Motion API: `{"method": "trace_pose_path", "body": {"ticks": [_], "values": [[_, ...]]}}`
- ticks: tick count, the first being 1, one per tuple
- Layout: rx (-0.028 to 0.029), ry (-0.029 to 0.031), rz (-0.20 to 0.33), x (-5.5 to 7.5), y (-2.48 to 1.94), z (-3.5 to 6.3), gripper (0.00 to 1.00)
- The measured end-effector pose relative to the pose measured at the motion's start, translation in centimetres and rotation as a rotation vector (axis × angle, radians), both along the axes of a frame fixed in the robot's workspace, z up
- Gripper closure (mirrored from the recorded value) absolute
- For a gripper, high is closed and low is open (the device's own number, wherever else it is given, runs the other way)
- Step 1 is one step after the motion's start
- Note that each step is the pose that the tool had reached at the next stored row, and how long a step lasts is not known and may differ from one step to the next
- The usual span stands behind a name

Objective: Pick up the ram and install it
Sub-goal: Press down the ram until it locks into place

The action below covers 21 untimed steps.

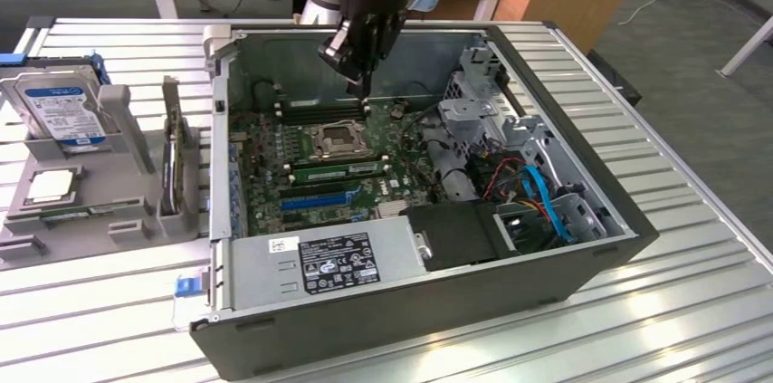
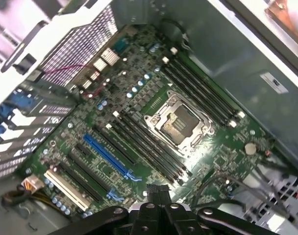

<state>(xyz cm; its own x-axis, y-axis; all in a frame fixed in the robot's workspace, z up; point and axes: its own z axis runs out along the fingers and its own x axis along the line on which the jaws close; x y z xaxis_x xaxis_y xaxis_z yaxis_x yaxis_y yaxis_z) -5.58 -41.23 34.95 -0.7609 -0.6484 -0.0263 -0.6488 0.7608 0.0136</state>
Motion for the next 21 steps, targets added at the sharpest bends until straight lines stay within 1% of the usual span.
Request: {"method": "trace_pose_path", "body": {"ticks": [21], "values": [[-0.0001,0.0001,-0.329,-0.07,0.00,-0.38,0.90]]}}
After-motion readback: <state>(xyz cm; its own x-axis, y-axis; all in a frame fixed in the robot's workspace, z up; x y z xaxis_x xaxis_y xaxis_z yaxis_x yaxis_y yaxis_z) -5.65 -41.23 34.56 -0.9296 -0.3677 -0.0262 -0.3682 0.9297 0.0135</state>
